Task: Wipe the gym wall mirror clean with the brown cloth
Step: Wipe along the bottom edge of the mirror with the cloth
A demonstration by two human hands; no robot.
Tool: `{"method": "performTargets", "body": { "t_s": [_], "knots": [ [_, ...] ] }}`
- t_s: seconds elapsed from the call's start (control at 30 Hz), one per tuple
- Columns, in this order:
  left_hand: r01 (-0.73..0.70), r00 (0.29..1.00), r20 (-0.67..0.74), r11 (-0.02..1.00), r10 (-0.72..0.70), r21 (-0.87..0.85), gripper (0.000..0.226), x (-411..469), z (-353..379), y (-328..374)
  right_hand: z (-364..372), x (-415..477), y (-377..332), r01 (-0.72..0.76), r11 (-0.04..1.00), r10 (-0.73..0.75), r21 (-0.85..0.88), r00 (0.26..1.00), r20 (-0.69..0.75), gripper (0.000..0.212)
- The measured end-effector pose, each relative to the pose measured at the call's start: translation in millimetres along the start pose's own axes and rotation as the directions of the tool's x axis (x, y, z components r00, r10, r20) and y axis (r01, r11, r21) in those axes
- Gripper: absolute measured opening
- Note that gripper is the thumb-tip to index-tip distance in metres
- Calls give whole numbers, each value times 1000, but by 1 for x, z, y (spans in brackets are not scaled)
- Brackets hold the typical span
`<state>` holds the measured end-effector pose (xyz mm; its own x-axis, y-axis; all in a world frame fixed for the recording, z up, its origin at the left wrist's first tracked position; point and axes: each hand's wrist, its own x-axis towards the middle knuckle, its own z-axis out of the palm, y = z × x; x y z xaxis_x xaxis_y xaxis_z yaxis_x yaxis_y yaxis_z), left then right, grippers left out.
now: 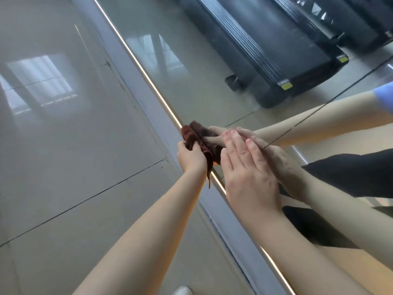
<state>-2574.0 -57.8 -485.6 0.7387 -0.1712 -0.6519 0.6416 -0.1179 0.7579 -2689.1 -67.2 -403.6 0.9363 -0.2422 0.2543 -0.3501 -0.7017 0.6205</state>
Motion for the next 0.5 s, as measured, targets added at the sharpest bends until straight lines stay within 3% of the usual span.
{"method": "performTargets", "body": {
  "t_s": [0.2,0.5],
  "knots": [
    [-35,999,-19,999,36,35,23,20,1,-6,7,14,-4,0,999,0,-40,1000,21,51],
    [-10,999,-51,1000,10,7,23,65,-3,42,7,52,-18,-41,993,32,112,996,86,50]
  ]
}}
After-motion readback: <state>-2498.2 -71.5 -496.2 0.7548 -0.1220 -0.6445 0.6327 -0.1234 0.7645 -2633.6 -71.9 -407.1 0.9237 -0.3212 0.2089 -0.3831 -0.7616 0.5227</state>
